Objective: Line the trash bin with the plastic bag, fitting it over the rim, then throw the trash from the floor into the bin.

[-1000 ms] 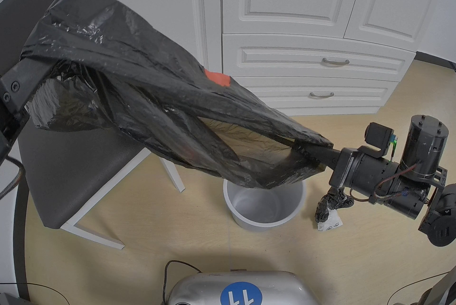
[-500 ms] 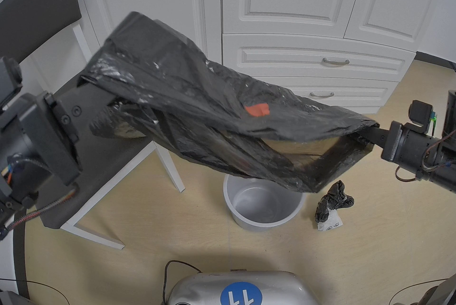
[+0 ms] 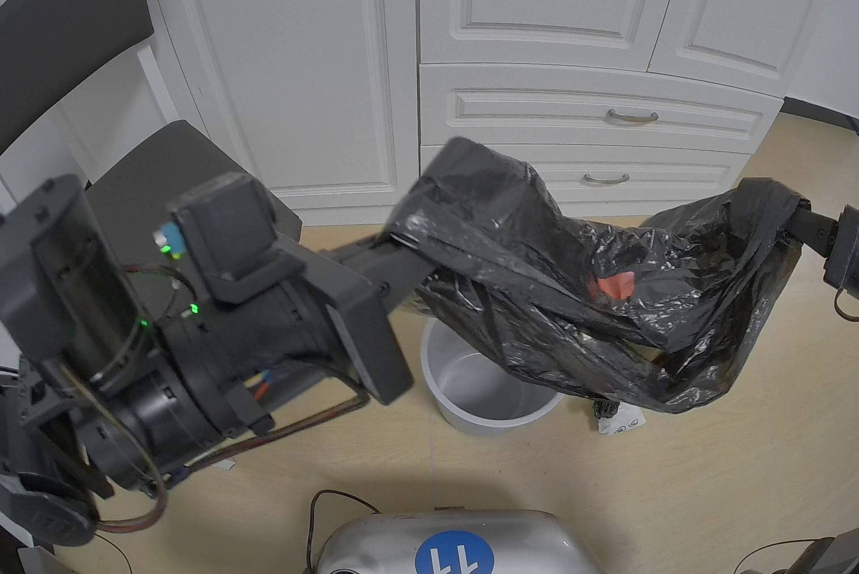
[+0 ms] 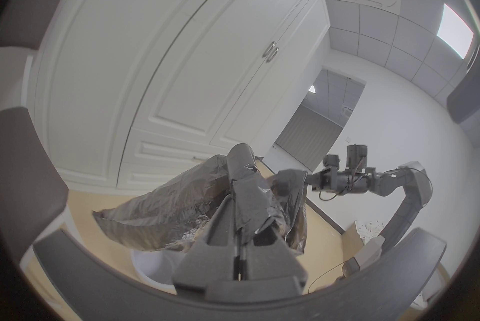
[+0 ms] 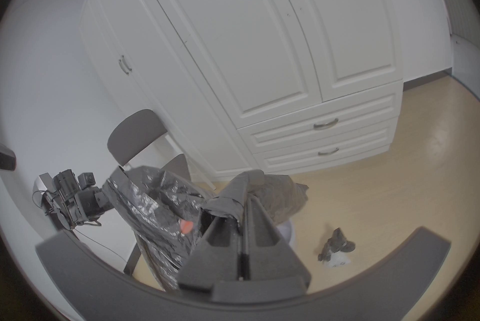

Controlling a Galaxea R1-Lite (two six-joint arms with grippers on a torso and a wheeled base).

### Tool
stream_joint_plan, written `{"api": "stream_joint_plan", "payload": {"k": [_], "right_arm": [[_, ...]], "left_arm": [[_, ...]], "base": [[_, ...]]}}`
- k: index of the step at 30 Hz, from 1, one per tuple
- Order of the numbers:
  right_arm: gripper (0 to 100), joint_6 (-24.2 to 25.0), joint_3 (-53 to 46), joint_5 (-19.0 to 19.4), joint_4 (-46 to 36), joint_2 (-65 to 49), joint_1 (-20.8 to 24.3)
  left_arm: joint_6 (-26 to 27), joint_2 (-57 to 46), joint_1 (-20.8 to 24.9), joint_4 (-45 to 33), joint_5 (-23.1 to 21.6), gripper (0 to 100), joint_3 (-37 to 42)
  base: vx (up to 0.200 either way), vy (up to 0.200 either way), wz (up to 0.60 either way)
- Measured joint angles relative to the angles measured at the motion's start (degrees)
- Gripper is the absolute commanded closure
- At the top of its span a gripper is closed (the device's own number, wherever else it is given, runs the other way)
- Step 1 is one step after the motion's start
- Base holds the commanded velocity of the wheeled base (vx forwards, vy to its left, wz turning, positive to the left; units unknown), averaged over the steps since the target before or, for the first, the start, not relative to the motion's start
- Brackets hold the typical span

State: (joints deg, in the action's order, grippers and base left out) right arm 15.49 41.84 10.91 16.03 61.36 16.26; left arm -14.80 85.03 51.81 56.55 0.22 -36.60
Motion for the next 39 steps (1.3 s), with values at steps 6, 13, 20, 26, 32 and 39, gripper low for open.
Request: {"api": "stream_joint_plan", "payload": {"k": [6, 13, 20, 26, 32, 39], "right_arm": [[100, -3.4, 0.1, 3.0, -1.4, -1.0, -5.9], [100, -6.5, -0.3, 3.5, -3.0, -1.2, -8.9], [100, -7.8, -1.3, 4.1, -3.0, -0.2, -9.5], [100, -8.1, -2.2, 6.6, -2.5, 3.2, -9.1], [100, -10.9, -3.1, 7.0, -2.6, 5.5, -8.8], [100, -14.3, -5.4, 6.9, -2.6, 5.9, -5.3]], "left_arm": [[-2.8, 5.7, 0.3, 2.0, 0.1, 100, -0.4], [-8.4, 10.1, 0.4, 2.3, 0.2, 100, -0.3], [-10.1, 16.0, 0.1, 7.5, 1.9, 100, -0.2], [-11.6, 21.3, -0.9, 13.9, 3.1, 100, 0.8], [-12.2, 25.4, -2.0, 16.2, 3.4, 100, 2.3], [-11.9, 27.3, -2.3, 16.3, 3.6, 100, 2.2]], "base": [[0.000, 0.000, 0.00], [0.000, 0.000, 0.00], [0.000, 0.000, 0.00], [0.000, 0.000, 0.00], [0.000, 0.000, 0.00], [0.000, 0.000, 0.00]]}}
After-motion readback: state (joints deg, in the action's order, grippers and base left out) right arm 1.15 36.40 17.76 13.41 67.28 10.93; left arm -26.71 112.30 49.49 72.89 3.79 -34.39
